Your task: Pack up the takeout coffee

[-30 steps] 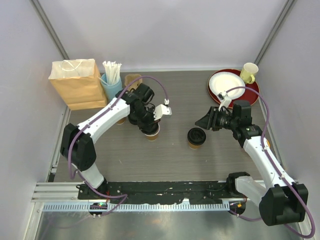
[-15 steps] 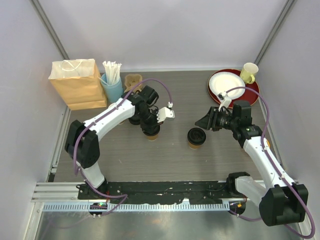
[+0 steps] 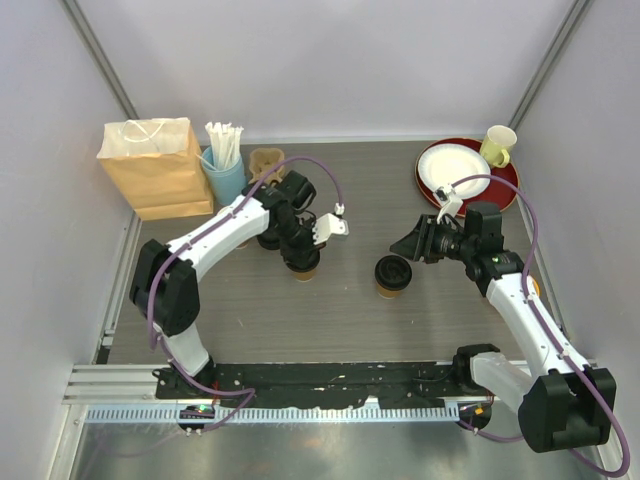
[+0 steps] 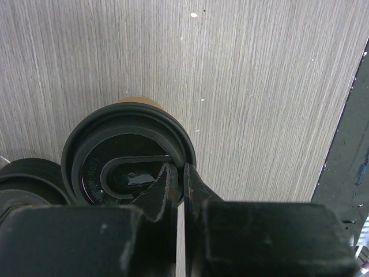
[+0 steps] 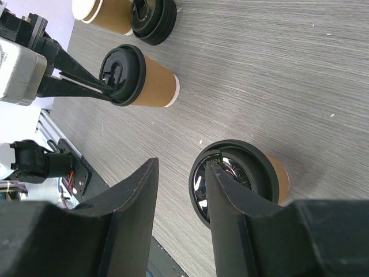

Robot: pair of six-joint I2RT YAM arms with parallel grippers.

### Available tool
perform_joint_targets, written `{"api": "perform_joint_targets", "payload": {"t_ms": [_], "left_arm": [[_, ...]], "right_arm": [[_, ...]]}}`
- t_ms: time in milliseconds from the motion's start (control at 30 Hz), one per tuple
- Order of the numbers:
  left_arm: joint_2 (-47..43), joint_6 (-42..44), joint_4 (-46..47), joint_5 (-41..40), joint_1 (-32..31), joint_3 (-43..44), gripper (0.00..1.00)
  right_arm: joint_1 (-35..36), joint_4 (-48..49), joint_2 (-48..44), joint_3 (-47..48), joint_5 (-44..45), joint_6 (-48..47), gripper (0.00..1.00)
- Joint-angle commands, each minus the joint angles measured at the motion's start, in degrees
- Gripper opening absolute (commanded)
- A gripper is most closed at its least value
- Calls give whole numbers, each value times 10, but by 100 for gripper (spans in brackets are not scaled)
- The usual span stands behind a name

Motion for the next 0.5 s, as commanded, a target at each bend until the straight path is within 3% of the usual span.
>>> {"api": "perform_joint_targets", "payload": {"t_ms": [0,67,167,467], "left_arm": [[-1,1,-14,23,6,11,13],[-10,1,-16,25,6,13,28],[-21,-2,-19,25,6,19,37],[-50,-22,-36,46,27,56,52]], "right_arm": [[1,22,-14,4,-11,-4,44],[2,22,-13,4,-10,-3,44],[1,20,-14,6,-10,-2,44],[3,17,-8,23,0,1,44]]}}
